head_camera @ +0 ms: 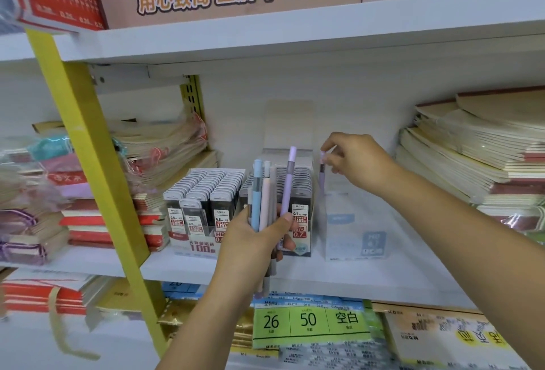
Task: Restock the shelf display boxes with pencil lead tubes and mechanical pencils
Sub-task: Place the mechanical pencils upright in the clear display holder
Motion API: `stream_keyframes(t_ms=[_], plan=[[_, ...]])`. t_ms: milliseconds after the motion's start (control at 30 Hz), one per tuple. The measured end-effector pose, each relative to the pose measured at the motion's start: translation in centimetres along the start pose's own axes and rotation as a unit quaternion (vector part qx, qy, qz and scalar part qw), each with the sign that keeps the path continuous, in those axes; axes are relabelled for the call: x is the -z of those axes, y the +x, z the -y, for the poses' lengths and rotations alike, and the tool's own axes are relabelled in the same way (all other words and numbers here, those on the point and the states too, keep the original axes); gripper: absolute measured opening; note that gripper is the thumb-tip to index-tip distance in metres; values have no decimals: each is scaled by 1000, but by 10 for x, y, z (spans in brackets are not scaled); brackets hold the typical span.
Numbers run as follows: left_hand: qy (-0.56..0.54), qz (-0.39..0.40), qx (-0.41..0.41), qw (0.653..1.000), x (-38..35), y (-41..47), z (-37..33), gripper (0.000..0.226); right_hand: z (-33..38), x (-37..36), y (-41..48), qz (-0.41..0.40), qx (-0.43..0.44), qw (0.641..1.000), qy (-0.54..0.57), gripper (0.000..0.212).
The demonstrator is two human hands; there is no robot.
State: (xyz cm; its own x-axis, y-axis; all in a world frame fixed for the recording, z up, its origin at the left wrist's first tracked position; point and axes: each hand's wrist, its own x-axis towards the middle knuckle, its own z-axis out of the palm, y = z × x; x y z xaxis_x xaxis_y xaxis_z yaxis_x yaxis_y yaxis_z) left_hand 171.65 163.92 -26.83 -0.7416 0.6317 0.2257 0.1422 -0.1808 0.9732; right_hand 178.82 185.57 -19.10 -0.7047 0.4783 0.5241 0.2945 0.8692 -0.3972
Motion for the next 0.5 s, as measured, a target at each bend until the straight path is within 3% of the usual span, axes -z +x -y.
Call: stream_keyframes(t_ms=[67,100,200,300,367,433,500], plan=[[-22,10,8,1000,-1,0,-2,11,6,9,-9,-81,0,996,27,17],[-31,16,11,999,-2,0,-3,11,12,13,-17,-100,-12,990,100,18],[-44,41,11,998,-7,1,-6,5,37,17,-46,18,-35,930,366,20],[-41,67,7,997,-15,-1,-7,10,51,15,-60,79,-27,896,435,30],[-45,69,8,997,-17,-3,-6,11,51,22,-58,16,-32,880,473,28],[-46,58,8,997,-15,-3,-4,7,40,36,-50,-106,-24,868,484,25],[-27,43,5,999,-11,-2,0,6,25,50,-39,-178,11,891,418,28]])
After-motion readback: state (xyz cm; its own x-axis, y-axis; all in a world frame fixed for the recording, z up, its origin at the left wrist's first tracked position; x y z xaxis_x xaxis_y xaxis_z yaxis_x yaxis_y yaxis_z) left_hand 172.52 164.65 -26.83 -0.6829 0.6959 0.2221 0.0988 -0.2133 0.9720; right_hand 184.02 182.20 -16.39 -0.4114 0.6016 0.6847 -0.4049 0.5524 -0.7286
